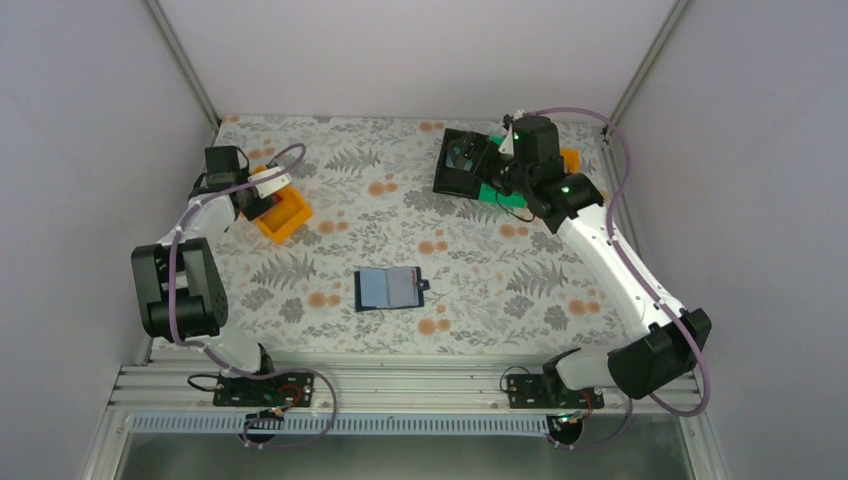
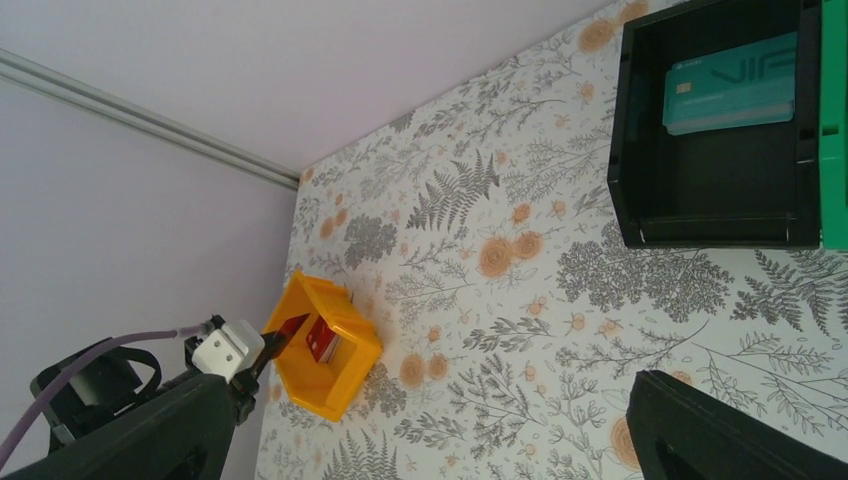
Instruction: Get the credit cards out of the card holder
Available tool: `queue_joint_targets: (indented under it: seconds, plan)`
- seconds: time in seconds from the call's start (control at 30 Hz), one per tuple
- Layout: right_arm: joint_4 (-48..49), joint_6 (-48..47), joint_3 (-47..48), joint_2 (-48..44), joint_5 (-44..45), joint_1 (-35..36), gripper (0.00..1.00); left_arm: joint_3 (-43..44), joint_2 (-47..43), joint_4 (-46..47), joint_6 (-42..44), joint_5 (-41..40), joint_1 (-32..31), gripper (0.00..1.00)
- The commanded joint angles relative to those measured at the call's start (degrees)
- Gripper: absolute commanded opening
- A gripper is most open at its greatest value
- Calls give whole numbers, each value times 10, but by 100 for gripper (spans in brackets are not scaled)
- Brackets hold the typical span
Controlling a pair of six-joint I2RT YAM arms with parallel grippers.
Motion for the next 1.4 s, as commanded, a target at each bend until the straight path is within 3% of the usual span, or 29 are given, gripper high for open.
queue_joint_targets:
  seconds: [0.0, 0.4, 0.63, 0.87, 1.03, 1.1, 1.37]
  plan:
    - [-5, -15, 16, 6, -12, -8, 99, 8, 19, 41, 4, 6, 2, 2]
    - [4, -13, 10, 3, -26, -23, 99, 8, 55, 85, 8, -4, 2, 2]
    - [21, -2, -17, -6, -39, -29, 99, -63, 45, 164, 62, -43, -5, 2]
    - [18, -6, -16, -10, -45, -34, 99, -49, 68, 171, 37, -64, -5, 4]
    - [22, -5, -24, -16, -45, -37, 99, -41, 63, 137, 38, -36, -6, 47]
    - [22, -5, -26, -17, -45, -38, 99, -34, 59, 119, 39, -17, -3, 59]
    - [18, -12, -25, -21, -47, -43, 99, 45, 61, 20, 26, 65, 8, 73]
